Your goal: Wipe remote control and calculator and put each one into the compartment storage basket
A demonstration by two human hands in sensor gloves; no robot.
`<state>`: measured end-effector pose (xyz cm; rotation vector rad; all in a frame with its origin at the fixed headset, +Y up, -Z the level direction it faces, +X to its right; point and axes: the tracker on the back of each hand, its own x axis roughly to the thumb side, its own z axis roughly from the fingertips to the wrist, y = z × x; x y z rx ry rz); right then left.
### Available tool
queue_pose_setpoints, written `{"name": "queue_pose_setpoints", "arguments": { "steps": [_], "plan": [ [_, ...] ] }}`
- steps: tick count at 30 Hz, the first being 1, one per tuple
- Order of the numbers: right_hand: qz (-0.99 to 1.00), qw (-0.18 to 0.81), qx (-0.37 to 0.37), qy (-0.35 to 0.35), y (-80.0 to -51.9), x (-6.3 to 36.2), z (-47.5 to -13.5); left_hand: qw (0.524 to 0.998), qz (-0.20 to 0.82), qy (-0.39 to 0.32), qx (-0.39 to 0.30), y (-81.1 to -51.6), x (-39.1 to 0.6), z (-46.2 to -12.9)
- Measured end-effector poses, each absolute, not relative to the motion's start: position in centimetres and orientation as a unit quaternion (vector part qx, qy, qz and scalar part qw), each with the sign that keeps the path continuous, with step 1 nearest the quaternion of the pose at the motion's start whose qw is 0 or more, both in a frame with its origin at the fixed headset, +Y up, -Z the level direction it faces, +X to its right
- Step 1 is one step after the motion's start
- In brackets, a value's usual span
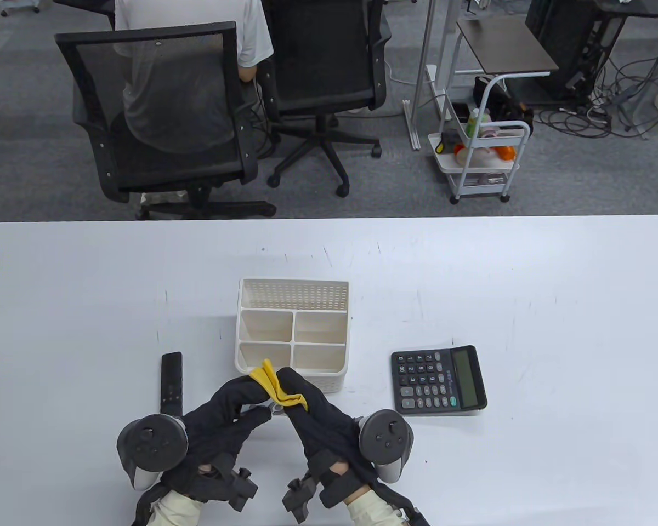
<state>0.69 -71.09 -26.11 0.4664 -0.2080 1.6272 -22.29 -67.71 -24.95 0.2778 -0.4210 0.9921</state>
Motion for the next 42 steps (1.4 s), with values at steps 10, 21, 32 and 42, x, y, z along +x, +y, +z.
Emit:
{"name": "queue_pose_setpoints", "arguments": {
  "steps": [10,21,32,42],
  "plan": [
    [0.751,0.626,0.193,-0.079,-70.8,1.0,-26.3,0.883,0.409,-0.158,0.167,-67.6,-23.0,-25.1],
    [0.857,0.417,0.244,-0.176,-69.0,0.5,-25.0,0.896,0.374,-0.162,0.174,-67.5,-22.1,-24.7],
    [0.825,0.487,0.248,-0.146,-69.5,0.5,-25.5,0.872,0.426,-0.188,0.153,-67.5,-22.2,-24.7],
    [0.755,0.625,0.187,-0.068,-70.5,2.1,-26.9,0.882,0.392,-0.156,0.211,-66.5,-22.8,-24.7]
  ]
}}
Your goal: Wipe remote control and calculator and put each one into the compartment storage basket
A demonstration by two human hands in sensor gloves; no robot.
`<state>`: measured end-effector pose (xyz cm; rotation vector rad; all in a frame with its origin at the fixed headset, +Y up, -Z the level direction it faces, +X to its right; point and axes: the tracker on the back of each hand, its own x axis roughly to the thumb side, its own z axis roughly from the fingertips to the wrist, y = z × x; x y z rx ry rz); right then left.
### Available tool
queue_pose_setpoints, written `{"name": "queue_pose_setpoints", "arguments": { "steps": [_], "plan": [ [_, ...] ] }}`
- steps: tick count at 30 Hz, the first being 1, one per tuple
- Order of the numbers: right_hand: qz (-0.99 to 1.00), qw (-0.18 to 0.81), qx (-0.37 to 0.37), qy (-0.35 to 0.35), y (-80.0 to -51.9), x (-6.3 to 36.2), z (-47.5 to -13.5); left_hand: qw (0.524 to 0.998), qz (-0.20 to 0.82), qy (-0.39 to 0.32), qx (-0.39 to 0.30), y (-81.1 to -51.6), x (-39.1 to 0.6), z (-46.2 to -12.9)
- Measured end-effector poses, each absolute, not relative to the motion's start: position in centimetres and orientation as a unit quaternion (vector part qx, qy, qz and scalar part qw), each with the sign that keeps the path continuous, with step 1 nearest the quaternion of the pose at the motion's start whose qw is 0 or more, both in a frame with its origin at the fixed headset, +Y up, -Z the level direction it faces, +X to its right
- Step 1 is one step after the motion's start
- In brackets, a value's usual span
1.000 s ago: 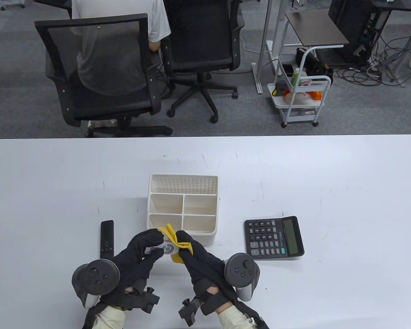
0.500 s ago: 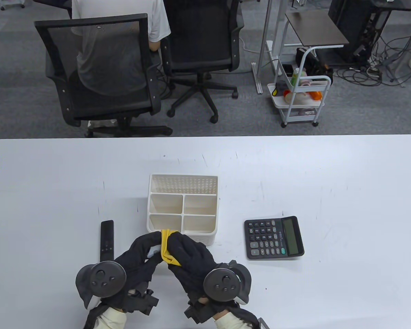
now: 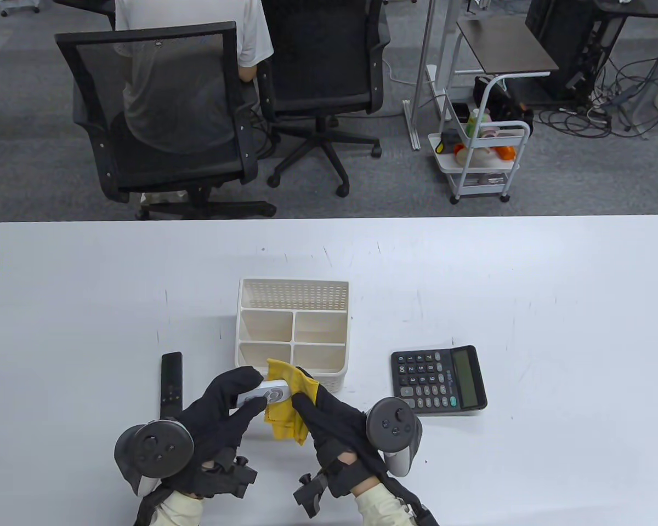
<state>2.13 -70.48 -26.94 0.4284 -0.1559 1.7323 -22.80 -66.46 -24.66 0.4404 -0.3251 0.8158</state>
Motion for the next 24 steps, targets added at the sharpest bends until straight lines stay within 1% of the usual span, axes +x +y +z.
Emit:
{"name": "queue_pose_setpoints", "arguments": {
  "steps": [6,8,11,14,16,19,24],
  "plan": [
    [0.74,0.643,0.185,-0.074,-70.2,2.7,-26.9,0.887,0.378,-0.134,0.229,-65.4,-23.2,-25.8],
    [0.744,0.639,0.178,-0.087,-70.1,3.2,-27.0,0.897,0.35,-0.125,0.238,-64.5,-23.4,-26.8],
    [0.755,0.627,0.163,-0.106,-70.1,3.9,-27.2,0.916,0.309,-0.113,0.23,-63.4,-23.3,-28.4],
    [0.767,0.61,0.156,-0.121,-70.2,4.6,-27.3,0.942,0.235,-0.099,0.217,-62.6,-22.7,-30.3],
    [0.772,0.605,0.153,-0.125,-70.2,4.8,-27.4,0.96,0.169,-0.09,0.207,-62.7,-22.1,-31.6],
    [0.776,0.599,0.143,-0.132,-70.2,5.1,-27.5,0.974,0.107,-0.077,0.186,-63.5,-21.2,-33.3],
    [0.778,0.598,0.143,-0.129,-70.3,5.3,-27.6,0.982,0.008,-0.078,0.17,-65.4,-19.7,-35.4]
  ]
}}
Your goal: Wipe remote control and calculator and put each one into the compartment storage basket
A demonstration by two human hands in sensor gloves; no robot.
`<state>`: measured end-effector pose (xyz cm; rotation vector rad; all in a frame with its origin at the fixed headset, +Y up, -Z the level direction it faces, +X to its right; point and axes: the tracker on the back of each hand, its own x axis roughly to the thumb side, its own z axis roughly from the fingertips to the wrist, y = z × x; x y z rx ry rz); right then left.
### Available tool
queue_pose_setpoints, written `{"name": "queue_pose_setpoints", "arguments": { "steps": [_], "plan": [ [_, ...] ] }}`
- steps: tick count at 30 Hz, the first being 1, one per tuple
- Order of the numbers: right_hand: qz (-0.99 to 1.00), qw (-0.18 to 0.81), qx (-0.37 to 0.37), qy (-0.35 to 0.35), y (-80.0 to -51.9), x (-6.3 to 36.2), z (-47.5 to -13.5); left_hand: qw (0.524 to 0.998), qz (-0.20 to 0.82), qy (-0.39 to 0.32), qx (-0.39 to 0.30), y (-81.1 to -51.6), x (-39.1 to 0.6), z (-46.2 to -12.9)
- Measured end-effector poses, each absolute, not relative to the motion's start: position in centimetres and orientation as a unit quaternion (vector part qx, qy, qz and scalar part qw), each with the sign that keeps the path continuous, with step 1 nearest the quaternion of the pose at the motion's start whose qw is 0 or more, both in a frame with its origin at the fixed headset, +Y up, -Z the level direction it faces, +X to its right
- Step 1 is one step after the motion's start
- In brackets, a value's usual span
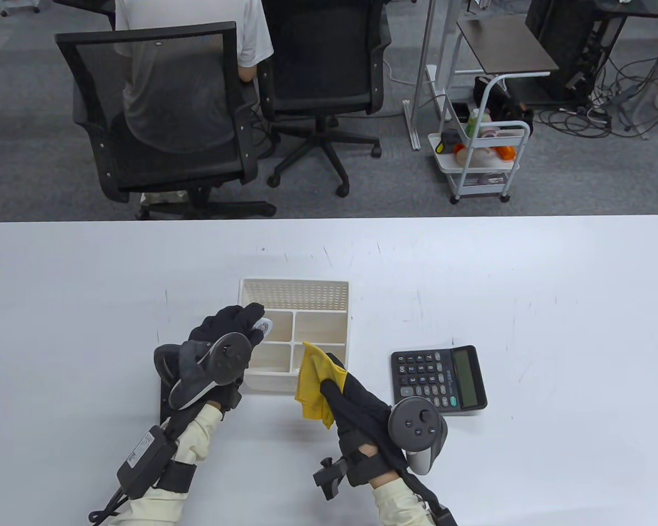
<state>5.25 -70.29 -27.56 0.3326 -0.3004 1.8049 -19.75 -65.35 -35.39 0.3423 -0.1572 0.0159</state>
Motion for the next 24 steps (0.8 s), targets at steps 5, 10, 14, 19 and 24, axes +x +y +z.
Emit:
{"name": "queue_pose_setpoints", "arguments": {
  "steps": [5,10,14,19,24],
  "plan": [
    [0.784,0.589,0.146,-0.133,-70.3,5.4,-27.6,0.976,-0.102,-0.092,0.167,-66.8,-18.5,-36.3],
    [0.791,0.579,0.148,-0.135,-70.4,5.4,-27.7,0.972,-0.132,-0.104,0.163,-67.5,-17.9,-36.6],
    [0.793,0.575,0.149,-0.137,-70.6,5.4,-27.7,0.978,-0.112,-0.112,0.138,-68.0,-17.8,-36.8],
    [0.796,0.569,0.152,-0.14,-70.6,5.3,-27.7,0.979,-0.117,-0.107,0.128,-69.0,-17.8,-36.9],
    [0.798,0.567,0.152,-0.139,-70.7,5.3,-27.7,0.98,-0.11,-0.113,0.123,-69.4,-17.9,-36.4]
  ]
}}
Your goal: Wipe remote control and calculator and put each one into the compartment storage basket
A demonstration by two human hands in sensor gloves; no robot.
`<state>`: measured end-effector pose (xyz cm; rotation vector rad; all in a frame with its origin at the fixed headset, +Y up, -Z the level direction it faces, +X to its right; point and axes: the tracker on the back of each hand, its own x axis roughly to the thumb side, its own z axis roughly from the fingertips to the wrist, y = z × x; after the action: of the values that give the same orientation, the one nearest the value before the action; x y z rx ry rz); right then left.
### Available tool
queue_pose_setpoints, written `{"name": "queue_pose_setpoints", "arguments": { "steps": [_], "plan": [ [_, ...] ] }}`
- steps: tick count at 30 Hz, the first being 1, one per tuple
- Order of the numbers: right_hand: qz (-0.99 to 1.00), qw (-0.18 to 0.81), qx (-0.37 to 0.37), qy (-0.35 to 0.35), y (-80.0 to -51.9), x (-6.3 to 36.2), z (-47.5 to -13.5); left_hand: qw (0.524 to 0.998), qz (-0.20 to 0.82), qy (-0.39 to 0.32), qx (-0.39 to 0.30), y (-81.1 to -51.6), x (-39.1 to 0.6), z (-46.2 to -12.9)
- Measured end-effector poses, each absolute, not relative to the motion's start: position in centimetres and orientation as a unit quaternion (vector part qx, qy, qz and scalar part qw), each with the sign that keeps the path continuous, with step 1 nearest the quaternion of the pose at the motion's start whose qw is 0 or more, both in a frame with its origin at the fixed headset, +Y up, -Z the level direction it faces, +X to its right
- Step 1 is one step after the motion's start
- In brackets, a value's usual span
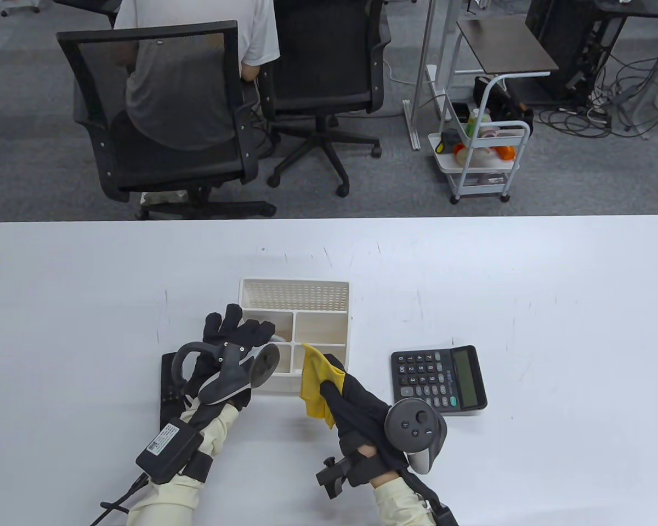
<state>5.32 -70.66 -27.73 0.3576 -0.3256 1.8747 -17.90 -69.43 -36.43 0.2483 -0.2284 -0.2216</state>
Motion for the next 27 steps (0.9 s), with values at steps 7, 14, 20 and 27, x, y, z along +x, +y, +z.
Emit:
{"name": "queue_pose_setpoints", "arguments": {
  "steps": [7,14,20,27],
  "plan": [
    [0.798,0.567,0.149,-0.14,-70.7,5.4,-27.8,0.98,-0.088,-0.108,0.143,-67.3,-19.9,-35.0],
    [0.801,0.563,0.147,-0.143,-70.7,5.5,-27.7,0.989,-0.073,-0.033,0.122,-65.6,-24.0,-33.7],
    [0.811,0.548,0.149,-0.141,-70.9,5.4,-27.7,0.994,-0.001,0.064,0.09,-65.9,-28.3,-33.1],
    [0.819,0.537,0.151,-0.138,-71.0,5.2,-27.7,0.975,0.008,0.167,-0.145,-70.3,-31.7,-33.3]
  ]
}}
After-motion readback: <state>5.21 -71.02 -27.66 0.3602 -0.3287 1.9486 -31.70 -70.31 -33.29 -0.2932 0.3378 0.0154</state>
